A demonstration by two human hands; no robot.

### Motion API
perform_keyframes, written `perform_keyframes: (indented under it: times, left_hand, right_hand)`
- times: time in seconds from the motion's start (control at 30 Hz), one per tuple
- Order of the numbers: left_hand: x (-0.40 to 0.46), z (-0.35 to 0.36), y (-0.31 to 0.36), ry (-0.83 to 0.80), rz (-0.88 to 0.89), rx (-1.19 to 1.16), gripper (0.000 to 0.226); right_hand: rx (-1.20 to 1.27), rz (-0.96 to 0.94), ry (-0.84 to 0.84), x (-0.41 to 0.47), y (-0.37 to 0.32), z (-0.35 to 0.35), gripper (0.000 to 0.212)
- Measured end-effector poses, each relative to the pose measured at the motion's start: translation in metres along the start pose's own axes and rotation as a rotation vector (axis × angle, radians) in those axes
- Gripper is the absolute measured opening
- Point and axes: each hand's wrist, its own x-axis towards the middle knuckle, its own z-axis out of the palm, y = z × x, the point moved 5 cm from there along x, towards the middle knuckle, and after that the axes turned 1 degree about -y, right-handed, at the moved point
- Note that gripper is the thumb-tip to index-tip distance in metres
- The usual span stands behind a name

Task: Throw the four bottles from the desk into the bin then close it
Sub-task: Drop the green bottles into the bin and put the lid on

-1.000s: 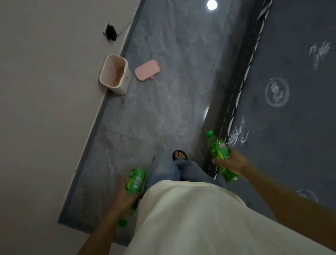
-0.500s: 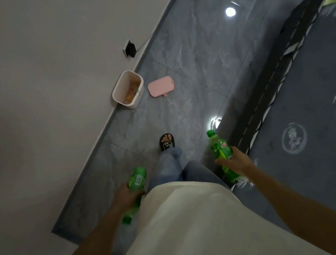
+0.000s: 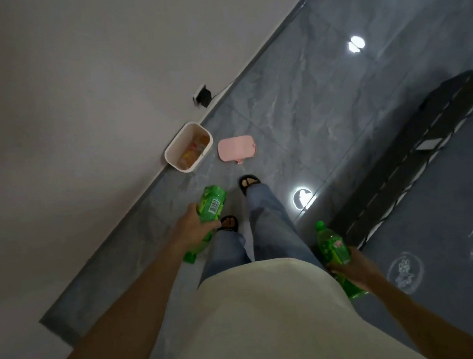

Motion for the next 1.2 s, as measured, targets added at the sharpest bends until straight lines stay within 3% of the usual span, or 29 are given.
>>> perform_keyframes:
  times: [0.13, 0.27, 0.53, 0.8, 0.97, 1.1, 1.2]
  left_hand:
    - [0.01, 0.014, -0.004, 0.03, -0.065, -0.163, 0.069]
    - [-0.003, 0.04, -0.036, 0.06, -0.25, -0.275, 0.077]
    - [-0.014, 0.094, -0.083, 0.049, -0.503, -0.521, 0.078]
    - [0.127, 0.078, -0.081, 0.212, -0.349, -0.703, 0.061]
    - [0.249, 0.063, -0.081, 0.359, -0.238, -0.801, 0.072]
    - [0.327, 0.073, -0.091, 0.446, -0.162, -0.87, 0.059]
    - [0.373, 0.081, -0.104, 0.504, -0.115, -0.894, 0.05]
  right_hand:
    - [-0.158, -0.073, 0.013, 0.035, -0.062, -0.061, 0.08]
    - [-0.309, -0.253, -0.027, 0.057, -0.158, -0.096, 0.077]
    - [-0.471, -0.537, -0.043, 0.085, -0.327, -0.082, 0.078]
    - [-0.675, -0.764, 0.05, 0.164, -0.459, -0.004, 0.076]
    - [-0.947, -1.008, 0.155, 0.24, -0.539, 0.062, 0.068]
    - [-1.125, -1.212, 0.3, 0.298, -0.595, 0.123, 0.068]
    - [-1.198, -1.323, 0.319, 0.334, -0.628, 0.17, 0.073]
